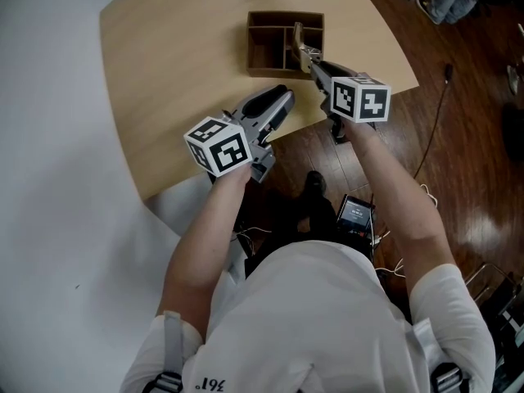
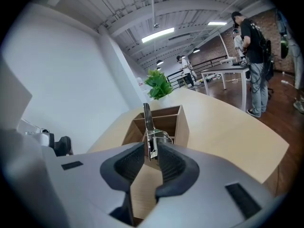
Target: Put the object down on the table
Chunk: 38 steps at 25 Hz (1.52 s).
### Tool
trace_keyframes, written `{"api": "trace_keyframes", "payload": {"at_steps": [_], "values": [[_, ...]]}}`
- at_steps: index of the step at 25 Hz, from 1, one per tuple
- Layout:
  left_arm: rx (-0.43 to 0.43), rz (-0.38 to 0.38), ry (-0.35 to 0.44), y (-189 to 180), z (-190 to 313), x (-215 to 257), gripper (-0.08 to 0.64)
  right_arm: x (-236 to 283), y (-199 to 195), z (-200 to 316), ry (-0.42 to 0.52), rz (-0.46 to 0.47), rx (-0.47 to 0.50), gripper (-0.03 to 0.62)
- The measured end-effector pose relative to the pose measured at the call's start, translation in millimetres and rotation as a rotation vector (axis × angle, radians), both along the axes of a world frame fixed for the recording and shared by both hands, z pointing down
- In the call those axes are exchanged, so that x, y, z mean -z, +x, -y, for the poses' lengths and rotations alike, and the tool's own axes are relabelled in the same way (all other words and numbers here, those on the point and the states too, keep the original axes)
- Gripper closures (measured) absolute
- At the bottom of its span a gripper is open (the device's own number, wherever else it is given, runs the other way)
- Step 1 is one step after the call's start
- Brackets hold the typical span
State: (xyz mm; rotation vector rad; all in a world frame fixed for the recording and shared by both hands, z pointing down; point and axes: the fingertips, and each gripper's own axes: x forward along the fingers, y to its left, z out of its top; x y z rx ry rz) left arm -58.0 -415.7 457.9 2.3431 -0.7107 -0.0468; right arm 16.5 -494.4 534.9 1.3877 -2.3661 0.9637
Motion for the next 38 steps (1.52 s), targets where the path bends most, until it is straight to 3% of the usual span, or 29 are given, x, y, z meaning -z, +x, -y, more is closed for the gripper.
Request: {"api": "trace_keyframes", "payload": {"at_steps": [13,15,22,25,38], "values": [[0.013,-0.032,0.010,-0.8,-39.2,24.2,0.481,30.0,11.5,-54.2,0.001,0.030,0.020,0.529],[0.011,-0.028,0.024,0.2,-49.2,29.8,0.558,36.2,12.6,-65.1,0.005,0.029,0.023,0.529],[-0.020,-0.029,0.056,3.4,-74.8,39.6,0.558,49.4,12.6,-93.6,0.018,0.024,0.050,0.531],[-0.029,-0.032,0.062,0.9,-80.2,40.0,0.558,47.4,13.3,-101.0,0.004,0.003,0.057,0.588],[-0.039,-0.046,0.087,-8.4,-130.9,62.5,0.558,81.2,12.0,-157.2,0.048,0.024,0.074,0.589]]}}
